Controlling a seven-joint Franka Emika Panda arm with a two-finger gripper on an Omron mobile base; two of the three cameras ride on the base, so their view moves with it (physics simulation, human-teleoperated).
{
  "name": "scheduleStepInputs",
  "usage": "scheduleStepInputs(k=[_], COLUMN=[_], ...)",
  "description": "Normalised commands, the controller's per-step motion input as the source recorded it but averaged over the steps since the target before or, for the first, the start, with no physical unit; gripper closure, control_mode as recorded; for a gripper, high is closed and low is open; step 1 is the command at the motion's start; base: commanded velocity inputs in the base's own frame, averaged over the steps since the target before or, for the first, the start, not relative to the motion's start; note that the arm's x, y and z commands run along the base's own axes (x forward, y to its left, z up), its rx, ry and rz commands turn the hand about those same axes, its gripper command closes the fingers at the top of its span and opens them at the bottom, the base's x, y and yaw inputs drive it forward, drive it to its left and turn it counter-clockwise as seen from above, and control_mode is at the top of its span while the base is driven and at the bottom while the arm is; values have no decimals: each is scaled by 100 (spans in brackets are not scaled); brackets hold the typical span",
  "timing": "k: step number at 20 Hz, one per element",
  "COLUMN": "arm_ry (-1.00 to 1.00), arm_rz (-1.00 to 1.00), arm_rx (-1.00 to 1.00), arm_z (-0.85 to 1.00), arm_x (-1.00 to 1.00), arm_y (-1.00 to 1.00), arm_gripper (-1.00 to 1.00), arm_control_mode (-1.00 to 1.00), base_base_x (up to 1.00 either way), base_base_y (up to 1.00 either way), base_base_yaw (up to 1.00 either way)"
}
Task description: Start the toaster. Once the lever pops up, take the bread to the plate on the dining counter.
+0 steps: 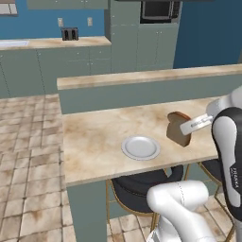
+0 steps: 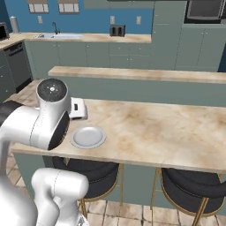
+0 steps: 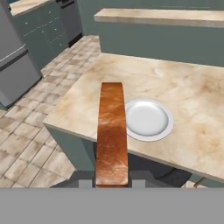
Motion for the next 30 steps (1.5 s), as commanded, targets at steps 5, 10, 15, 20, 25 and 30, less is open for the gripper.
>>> scheduleStepInputs(k=[5, 10, 15, 20, 25, 30], arm_ry=[0, 0, 0, 0, 0, 0], arm_rz=[0, 0, 0, 0, 0, 0], arm_rx=[1, 0, 0, 0, 0, 0], arm_z=[-23, -30, -39, -32, -31, -34], arm_x=[34, 28, 33, 33, 41, 40], arm_y=[0, 0, 0, 2, 5, 8], arm_gripper=[100, 100, 100, 100, 100, 100], arm_control_mode=[-100, -100, -100, -100, -100, -100], base_base_x=[0, 0, 0, 0, 0, 0], base_base_y=[0, 0, 0, 0, 0, 0], base_base_yaw=[0, 0, 0, 0, 0, 0])
